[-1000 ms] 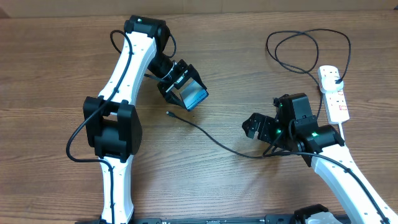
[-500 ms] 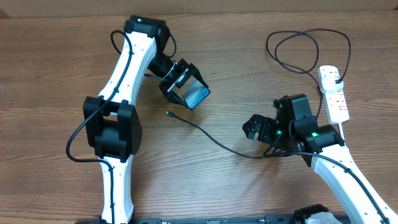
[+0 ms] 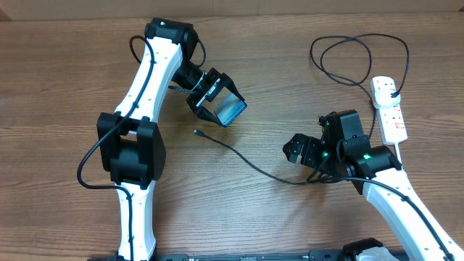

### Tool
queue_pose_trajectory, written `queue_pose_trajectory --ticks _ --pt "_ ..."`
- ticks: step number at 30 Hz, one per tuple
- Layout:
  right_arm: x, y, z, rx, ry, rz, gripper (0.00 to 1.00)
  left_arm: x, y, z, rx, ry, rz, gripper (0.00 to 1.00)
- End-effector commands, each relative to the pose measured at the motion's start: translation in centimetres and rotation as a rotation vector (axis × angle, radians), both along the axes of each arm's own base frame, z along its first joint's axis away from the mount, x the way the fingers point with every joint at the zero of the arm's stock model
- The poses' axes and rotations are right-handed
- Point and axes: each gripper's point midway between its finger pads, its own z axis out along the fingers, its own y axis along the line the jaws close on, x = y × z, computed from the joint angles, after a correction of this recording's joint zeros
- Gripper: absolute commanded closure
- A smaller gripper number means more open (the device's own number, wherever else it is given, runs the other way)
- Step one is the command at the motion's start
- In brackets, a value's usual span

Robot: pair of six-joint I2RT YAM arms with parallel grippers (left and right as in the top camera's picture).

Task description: Plug charger to phone and switch on socket

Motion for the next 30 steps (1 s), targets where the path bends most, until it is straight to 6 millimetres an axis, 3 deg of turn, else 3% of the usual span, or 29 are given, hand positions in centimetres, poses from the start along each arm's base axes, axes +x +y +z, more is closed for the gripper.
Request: queue_pose_trajectory --ticks 1,3,8,13,23,30 --pt "0.6 0.2 0.8 0.014 -0.022 0.004 0.00 0.5 -0.2 1.2 -0.032 -0.012 0.022 0.95" --pt "0.7 1.3 1.3 0.073 -0.032 0.031 0.00 0.5 0.5 0.4 0.042 0.000 0.036 0.95" --pt "2.1 6.1 4.8 0.283 -0.165 0.175 0.00 1.9 2.3 -2.0 0.245 -0.041 0.084 0.96" --pt "3.4 8.9 6.9 0.359 -0.252 0.181 0.00 3.4 2.7 -2.9 0.326 -0.082 0.144 0.96" --pt "7.0 13.5 5.0 0.464 -0.268 0.150 0.01 6.1 1.4 -3.1 0.328 -0.143 0.252 0.95" --pt "9.5 14.5 5.4 0.490 -0.375 0.147 0.10 7.1 1.4 -3.2 0.342 -0.156 0.299 0.95"
